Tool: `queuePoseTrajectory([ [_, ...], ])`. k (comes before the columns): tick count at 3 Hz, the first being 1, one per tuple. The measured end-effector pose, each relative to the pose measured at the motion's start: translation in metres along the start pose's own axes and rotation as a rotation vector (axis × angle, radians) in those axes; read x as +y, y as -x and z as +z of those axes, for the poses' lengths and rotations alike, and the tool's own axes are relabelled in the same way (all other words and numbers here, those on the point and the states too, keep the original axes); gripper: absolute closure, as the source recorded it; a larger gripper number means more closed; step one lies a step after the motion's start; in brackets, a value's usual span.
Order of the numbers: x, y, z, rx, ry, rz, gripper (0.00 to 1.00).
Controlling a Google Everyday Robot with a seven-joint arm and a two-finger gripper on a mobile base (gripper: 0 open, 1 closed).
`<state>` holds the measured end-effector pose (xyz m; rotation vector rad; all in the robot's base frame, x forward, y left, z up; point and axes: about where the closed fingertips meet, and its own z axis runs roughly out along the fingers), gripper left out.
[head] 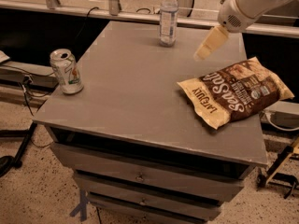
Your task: Knock blue plastic bottle over
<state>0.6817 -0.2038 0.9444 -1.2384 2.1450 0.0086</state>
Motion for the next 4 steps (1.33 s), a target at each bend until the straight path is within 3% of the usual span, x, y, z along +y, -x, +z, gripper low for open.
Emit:
queuePoseTrajectory([
  [2, -0.047, 0.072, 0.076, -0.271, -0.02, 0.133, 0.0],
  [4, -0.06, 0.149, 0.135, -0.464, -0.005, 0.161, 0.0],
])
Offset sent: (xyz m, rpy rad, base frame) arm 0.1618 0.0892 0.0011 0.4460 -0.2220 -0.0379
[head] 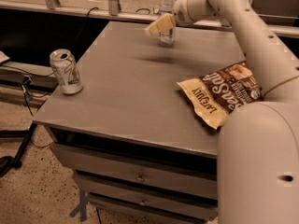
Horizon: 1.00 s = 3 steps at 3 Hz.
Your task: Knock blue plastic bottle over
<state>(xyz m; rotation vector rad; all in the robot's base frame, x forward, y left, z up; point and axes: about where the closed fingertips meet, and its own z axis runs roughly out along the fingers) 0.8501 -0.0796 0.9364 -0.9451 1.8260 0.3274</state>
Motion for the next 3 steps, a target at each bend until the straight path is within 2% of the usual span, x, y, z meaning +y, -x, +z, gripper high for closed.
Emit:
queuePoseTrajectory([
  [1, -0.004, 0.012, 0.025, -0.05, -0.005, 0.001, 0.18],
  [3, -0.02, 0.013, 0.021, -0.084, -0.016, 0.006, 0.64],
])
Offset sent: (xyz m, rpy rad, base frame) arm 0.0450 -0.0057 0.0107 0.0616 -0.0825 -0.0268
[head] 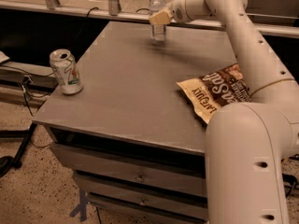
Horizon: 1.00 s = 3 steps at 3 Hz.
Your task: Knock blue plastic bottle over
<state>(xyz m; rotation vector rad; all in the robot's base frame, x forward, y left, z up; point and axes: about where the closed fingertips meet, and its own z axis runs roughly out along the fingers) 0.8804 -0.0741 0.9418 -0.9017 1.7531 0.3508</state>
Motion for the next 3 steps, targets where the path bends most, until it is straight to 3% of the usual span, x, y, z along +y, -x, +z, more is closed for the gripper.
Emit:
queuePoseTrajectory([
  [1, 0.013, 0.016, -0.018, 0.001, 0.048, -0.045, 0.88],
  [2, 0.044, 0.025, -0.055, 0.166, 0.128, -0.216, 1.0],
  [3, 0.055, 0.013, -0.093, 0.38, 0.161, -0.372, 1.0],
])
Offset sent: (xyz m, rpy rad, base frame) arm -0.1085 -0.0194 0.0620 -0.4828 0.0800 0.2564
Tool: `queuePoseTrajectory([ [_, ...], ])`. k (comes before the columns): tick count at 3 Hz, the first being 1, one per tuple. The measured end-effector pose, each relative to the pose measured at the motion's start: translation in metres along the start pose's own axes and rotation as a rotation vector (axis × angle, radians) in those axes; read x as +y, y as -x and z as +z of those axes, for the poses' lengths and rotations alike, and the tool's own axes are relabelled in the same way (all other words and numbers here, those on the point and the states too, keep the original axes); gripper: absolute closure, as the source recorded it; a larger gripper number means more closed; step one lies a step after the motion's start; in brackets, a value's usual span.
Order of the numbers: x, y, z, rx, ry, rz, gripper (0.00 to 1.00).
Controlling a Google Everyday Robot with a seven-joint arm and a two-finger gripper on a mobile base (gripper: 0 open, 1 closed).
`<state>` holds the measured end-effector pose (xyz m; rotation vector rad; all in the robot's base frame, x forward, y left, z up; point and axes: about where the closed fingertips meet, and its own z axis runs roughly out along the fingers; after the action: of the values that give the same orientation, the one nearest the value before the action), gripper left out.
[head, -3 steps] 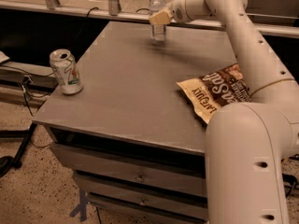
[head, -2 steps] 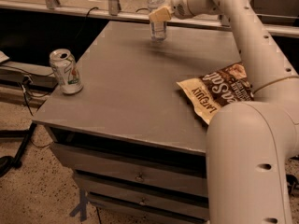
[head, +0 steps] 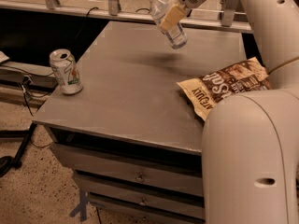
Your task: Knock blue plastic bottle over
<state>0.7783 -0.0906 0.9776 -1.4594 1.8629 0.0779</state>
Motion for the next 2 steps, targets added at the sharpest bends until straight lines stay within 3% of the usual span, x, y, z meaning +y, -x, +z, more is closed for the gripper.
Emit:
queuePoseTrajectory([
  [1, 0.014, -0.025, -0.015, 0.205, 0.036, -0.118, 1.0],
  [2, 0.028, -0.048, -0.012, 0.349, 0.091, -0.184, 1.0],
])
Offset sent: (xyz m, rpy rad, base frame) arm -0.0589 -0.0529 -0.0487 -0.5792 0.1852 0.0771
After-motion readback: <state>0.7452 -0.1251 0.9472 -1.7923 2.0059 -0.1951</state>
